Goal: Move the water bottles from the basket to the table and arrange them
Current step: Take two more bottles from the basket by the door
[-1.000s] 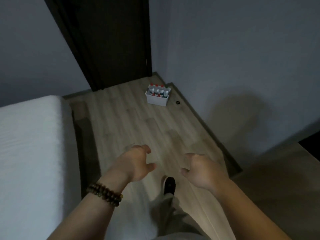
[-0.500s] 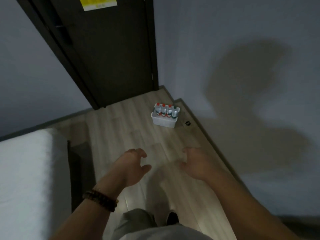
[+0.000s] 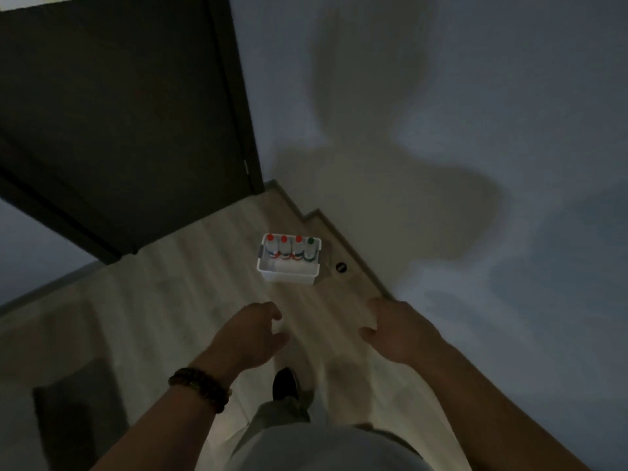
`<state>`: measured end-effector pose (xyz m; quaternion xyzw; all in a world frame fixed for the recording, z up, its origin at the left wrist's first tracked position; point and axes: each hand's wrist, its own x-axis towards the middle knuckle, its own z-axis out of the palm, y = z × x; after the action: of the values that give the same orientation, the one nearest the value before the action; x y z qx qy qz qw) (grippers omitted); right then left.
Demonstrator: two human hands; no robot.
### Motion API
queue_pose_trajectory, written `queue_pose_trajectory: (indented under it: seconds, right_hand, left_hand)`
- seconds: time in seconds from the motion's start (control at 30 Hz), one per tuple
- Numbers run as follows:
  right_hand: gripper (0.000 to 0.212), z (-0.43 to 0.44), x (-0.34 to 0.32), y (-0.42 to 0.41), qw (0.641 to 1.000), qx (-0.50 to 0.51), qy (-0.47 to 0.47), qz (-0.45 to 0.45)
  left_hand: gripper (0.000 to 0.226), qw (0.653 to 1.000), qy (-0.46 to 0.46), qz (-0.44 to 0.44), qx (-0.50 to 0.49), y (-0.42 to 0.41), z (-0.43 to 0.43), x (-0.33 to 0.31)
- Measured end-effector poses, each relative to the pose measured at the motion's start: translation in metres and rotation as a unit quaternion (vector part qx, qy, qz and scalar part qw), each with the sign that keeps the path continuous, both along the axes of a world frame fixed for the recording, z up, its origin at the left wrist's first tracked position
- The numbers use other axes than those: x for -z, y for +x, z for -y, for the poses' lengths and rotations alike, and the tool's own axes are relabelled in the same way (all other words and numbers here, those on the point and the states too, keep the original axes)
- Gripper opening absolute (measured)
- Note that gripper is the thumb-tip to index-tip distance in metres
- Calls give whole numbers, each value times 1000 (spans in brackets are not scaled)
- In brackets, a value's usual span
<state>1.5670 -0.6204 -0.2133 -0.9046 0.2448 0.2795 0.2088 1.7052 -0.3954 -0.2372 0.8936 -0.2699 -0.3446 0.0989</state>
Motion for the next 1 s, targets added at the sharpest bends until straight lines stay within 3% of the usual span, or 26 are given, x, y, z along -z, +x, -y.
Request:
queue_pose_trajectory:
  seconds: [0.17,0.3,0.37,0.5,0.67,1.0]
  right_hand:
    - [69,33,0,78,999,45,24,-4]
    - [56,71,13,139,998,54,29,9]
    - [46,96,29,167,998,49,39,9]
    - [60,139,62,218,997,56,54,-8]
    - [48,177,96,266,994,15,84,-71]
    - [64,215,240,351,988,11,87,-124]
  left_hand:
    - [55,999,15,-13,28,100,58,1]
    - [55,999,22,-21,35,156,101,16]
    - [55,999,28,-39,26,177,120,31]
    - [55,997,32,-66,-8,216,155,66]
    - [58,990,41,-121,-65,250,193,104]
    - [54,970,-9,-182,-163,327,241,255]
